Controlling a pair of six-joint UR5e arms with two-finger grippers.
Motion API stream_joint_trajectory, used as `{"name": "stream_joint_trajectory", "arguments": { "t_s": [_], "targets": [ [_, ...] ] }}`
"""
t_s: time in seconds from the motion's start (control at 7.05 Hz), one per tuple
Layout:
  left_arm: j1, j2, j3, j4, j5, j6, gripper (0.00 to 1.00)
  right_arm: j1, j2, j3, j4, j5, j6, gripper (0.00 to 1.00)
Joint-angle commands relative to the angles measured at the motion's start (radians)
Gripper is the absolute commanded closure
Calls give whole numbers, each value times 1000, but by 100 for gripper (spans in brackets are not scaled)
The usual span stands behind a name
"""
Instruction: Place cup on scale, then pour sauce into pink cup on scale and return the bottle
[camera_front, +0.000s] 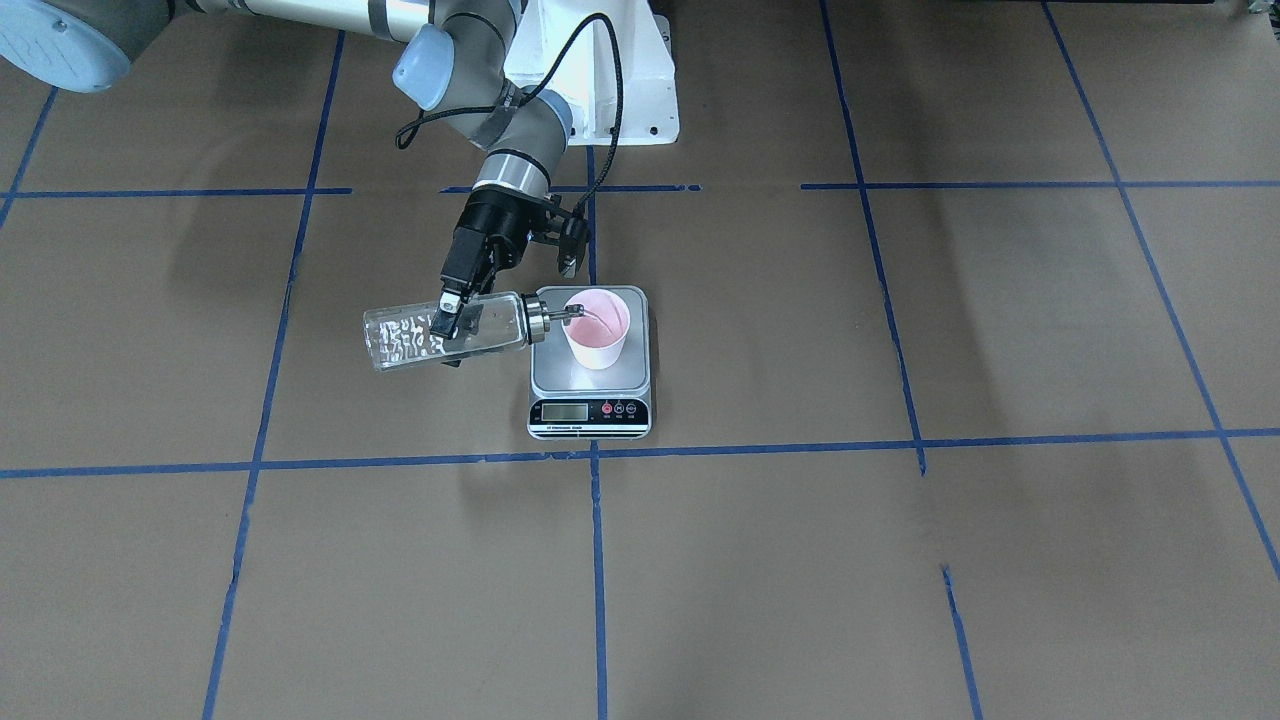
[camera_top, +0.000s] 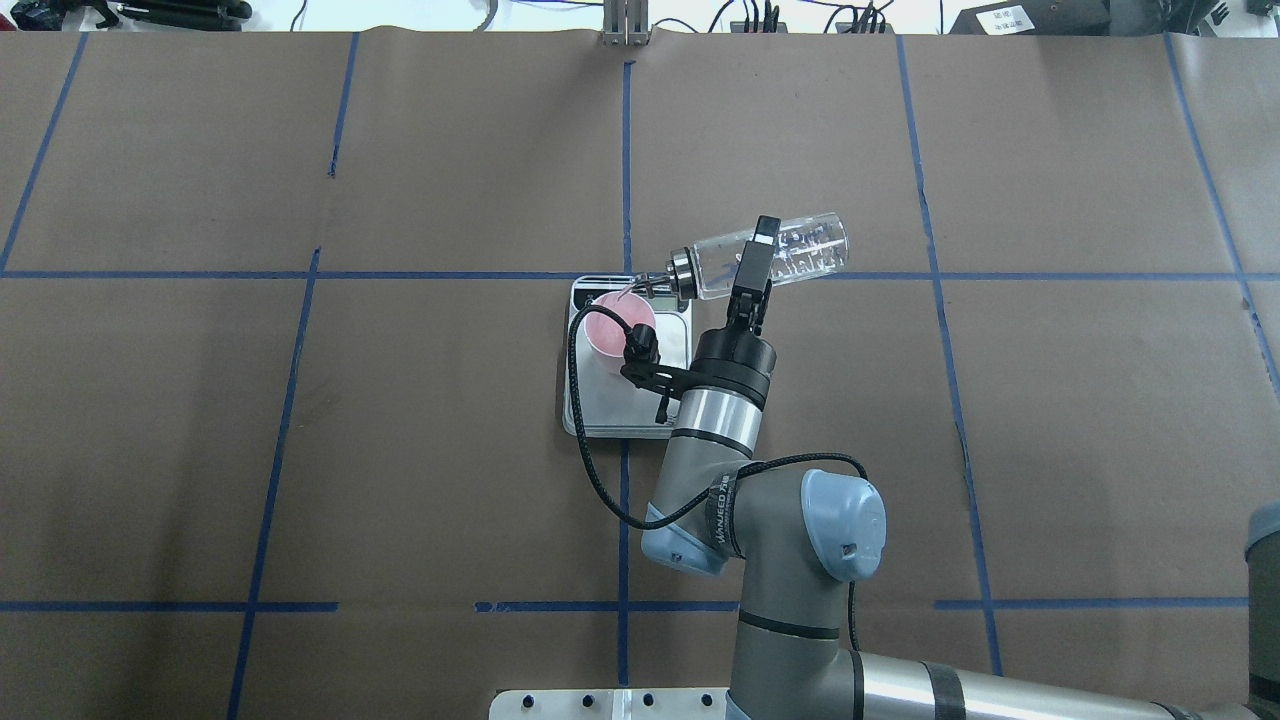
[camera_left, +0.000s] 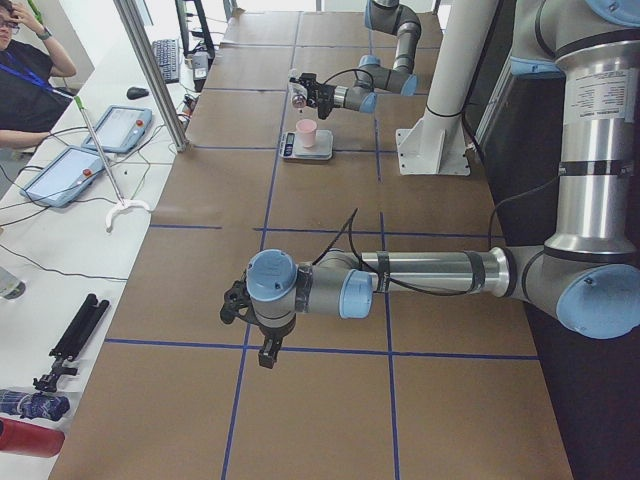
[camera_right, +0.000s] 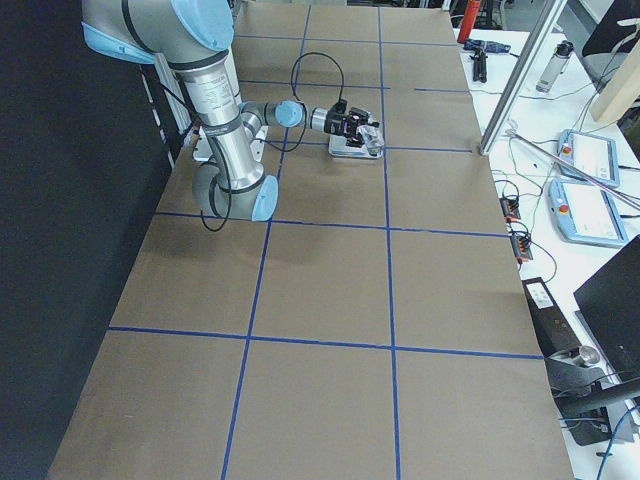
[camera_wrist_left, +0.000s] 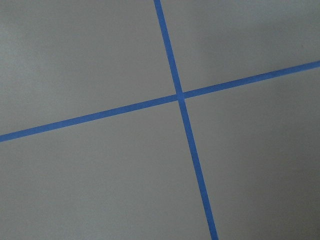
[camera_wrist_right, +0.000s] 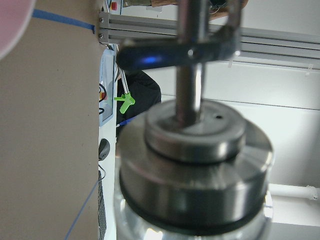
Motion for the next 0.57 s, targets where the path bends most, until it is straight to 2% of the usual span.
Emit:
{"name": "stream_joint_trajectory", "arguments": {
  "t_s": [0.0,0.43],
  "targets": [
    [0,-1,-1,-1,0,-1,0,0,-3,0,0,0,1,100],
    [0,-1,-1,-1,0,-1,0,3,-3,1,0,0,5,100]
  ]
}}
